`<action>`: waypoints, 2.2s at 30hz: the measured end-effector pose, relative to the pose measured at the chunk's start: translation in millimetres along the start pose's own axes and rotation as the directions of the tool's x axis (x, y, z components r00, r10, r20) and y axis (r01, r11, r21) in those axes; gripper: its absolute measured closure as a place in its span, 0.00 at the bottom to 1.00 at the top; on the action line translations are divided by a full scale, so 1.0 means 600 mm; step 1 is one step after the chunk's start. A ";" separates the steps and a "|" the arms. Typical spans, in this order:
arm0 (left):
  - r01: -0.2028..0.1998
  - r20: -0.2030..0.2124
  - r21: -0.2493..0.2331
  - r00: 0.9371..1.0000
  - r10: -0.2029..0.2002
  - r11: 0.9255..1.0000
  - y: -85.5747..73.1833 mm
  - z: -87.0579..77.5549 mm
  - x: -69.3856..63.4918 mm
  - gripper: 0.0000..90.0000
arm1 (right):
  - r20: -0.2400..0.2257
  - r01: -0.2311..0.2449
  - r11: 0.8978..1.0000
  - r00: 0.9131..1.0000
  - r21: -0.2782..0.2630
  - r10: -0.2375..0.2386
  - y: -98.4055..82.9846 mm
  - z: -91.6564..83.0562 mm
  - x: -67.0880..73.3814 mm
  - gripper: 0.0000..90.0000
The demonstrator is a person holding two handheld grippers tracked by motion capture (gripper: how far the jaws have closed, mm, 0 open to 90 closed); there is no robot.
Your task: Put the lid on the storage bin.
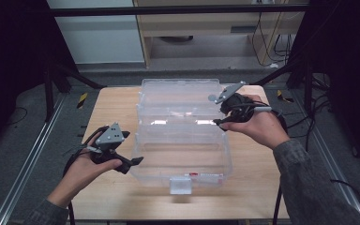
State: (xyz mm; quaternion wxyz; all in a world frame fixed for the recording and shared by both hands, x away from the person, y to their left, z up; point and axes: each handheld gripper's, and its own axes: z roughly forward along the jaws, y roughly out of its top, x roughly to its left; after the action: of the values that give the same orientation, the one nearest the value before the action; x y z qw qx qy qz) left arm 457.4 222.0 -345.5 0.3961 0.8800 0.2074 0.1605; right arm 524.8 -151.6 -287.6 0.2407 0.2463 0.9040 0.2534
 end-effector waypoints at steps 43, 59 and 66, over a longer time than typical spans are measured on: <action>-0.204 0.179 0.203 0.969 0.169 0.958 0.017 0.061 -0.049 0.20 | -0.235 0.394 0.897 0.908 0.198 -0.347 0.086 0.104 -0.030 0.89; -0.278 0.277 0.273 0.939 0.202 0.921 -0.003 0.071 -0.078 0.54 | -0.227 0.400 0.890 0.908 0.218 -0.353 0.091 0.106 -0.025 0.89; -0.282 0.285 0.317 0.939 0.193 0.905 -0.021 0.091 -0.074 0.67 | -0.229 0.394 0.894 0.910 0.211 -0.347 0.090 0.106 -0.026 0.89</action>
State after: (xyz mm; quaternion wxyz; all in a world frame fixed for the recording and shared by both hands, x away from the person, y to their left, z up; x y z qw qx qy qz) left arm 440.3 173.3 -395.3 0.2315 0.9684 0.0724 0.0573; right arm 589.6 -98.5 -299.8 0.1663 0.0729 0.9775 0.1071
